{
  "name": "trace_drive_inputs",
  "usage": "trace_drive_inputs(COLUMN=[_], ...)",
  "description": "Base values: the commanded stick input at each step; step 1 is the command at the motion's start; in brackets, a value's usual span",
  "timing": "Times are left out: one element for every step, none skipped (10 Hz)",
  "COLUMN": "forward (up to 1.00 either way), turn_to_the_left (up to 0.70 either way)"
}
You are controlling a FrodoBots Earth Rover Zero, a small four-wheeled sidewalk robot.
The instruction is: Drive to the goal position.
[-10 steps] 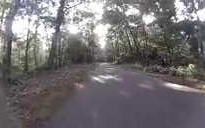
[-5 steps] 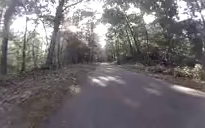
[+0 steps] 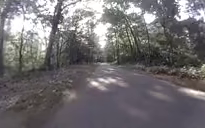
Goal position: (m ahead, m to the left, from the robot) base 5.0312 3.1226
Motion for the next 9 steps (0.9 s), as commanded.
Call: trace_drive_inputs(forward=[0.70,0.70,0.61,0.33,0.06,0.06,0.06,0.06,0.06], turn_to_the_left=[-0.01,-0.01,-0.01,-0.01,-0.01,-0.01,-0.01,-0.01,-0.01])
